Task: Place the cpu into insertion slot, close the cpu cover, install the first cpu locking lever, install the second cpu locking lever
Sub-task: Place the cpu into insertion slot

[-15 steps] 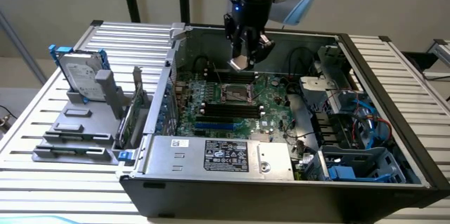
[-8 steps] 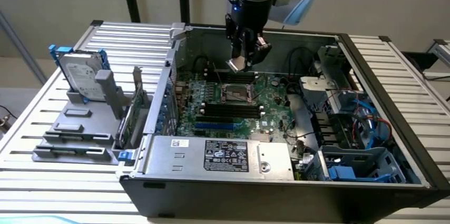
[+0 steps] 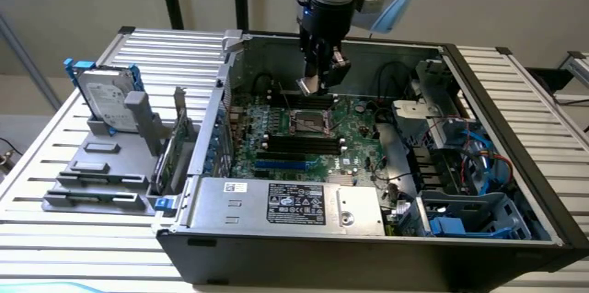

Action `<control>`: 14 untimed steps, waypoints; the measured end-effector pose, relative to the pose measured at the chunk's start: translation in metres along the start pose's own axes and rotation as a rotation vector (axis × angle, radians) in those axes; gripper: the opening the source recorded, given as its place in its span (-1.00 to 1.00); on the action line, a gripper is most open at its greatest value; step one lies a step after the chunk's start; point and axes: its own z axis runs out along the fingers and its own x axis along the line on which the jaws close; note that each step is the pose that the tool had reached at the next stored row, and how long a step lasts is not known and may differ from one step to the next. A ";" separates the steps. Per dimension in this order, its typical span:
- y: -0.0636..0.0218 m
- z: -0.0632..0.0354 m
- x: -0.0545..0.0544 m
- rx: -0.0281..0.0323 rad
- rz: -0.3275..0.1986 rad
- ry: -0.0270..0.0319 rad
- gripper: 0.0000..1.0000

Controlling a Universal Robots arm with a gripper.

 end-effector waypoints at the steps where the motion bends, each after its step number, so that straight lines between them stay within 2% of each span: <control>1: 0.0000 0.0006 0.000 -0.0012 0.020 -0.0005 0.09; 14: -0.0002 0.0073 -0.001 -0.0170 0.254 -0.0065 0.09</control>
